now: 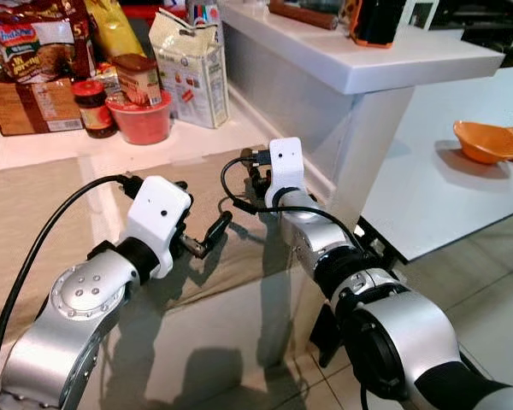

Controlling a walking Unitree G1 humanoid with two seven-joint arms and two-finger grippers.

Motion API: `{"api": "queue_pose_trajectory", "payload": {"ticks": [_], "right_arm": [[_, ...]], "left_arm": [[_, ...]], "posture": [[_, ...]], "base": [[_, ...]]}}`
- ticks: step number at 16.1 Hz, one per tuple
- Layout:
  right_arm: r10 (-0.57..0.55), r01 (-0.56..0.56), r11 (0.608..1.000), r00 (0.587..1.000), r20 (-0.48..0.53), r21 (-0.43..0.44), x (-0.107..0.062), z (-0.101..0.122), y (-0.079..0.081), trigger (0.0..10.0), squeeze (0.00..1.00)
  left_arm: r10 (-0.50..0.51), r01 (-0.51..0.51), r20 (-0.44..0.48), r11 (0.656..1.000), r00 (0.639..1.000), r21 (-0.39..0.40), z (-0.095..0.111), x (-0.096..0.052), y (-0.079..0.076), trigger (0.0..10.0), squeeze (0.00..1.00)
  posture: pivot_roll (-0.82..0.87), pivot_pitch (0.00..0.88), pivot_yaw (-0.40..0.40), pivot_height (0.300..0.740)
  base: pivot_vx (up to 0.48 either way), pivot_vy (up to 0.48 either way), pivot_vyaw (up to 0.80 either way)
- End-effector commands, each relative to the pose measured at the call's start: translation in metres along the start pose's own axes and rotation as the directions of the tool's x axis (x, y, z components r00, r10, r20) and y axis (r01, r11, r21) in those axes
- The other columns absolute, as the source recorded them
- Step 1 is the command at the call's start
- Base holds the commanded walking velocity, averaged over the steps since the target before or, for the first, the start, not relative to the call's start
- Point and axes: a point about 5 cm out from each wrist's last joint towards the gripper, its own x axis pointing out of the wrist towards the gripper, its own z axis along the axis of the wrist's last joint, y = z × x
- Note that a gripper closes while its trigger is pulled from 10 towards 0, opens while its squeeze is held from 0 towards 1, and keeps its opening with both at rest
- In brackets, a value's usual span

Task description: Setting the table

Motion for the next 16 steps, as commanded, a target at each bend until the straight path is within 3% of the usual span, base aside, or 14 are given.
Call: {"api": "queue_pose_trajectory", "payload": {"ticks": [1, 4, 9, 13, 16], "right_arm": [[-0.011, 0.011, 1.0, 0.999, -0.031, 0.008, 0.0, -0.003, -0.003, 10.0, 0.0], [-0.02, 0.021, 1.0, 0.999, -0.044, 0.016, 0.0, -0.005, -0.004, 10.0, 0.0], [-0.015, 0.028, 0.996, 0.988, -0.153, 0.08, -0.003, -0.023, -0.003, 10.0, 0.0], [0.01, -0.001, 0.998, 0.987, -0.159, 0.058, -0.003, -0.024, 0.0, 10.0, 0.0], [0.091, -0.09, 0.996, 0.978, -0.187, 0.013, -0.004, -0.028, 0.008, 10.0, 0.0]], "left_arm": [[0.001, -0.001, 0.008, 1.0, 1.0, 0.012, 0.003, -0.002, 0.0, 10.0, 0.0], [-0.002, 0.002, 0.009, 1.0, 1.0, 0.013, 0.003, -0.002, 0.0, 10.0, 0.0], [-0.009, 0.009, 0.01, 1.0, 1.0, 0.019, 0.006, -0.003, 0.001, 10.0, 0.0], [-0.01, 0.01, 0.011, 1.0, 1.0, 0.021, 0.008, -0.005, 0.001, 10.0, 0.0], [-0.008, 0.008, 0.013, 1.0, 1.0, 0.02, 0.008, -0.005, 0.0, 10.0, 0.0]], "posture": [[0.17, 0.0, -0.043, 0.732], [0.17, 0.0, -0.041, 0.732], [0.17, 0.0, -0.039, 0.732], [0.19, 0.0, -0.042, 0.732], [0.19, 0.0, -0.043, 0.732]], "base": [[0.0, 0.0, 0.0], [0.0, 0.0, 0.0], [0.0, 0.0, 0.0], [0.0, 0.0, 0.0], [0.0, 0.0, 0.0]]}}
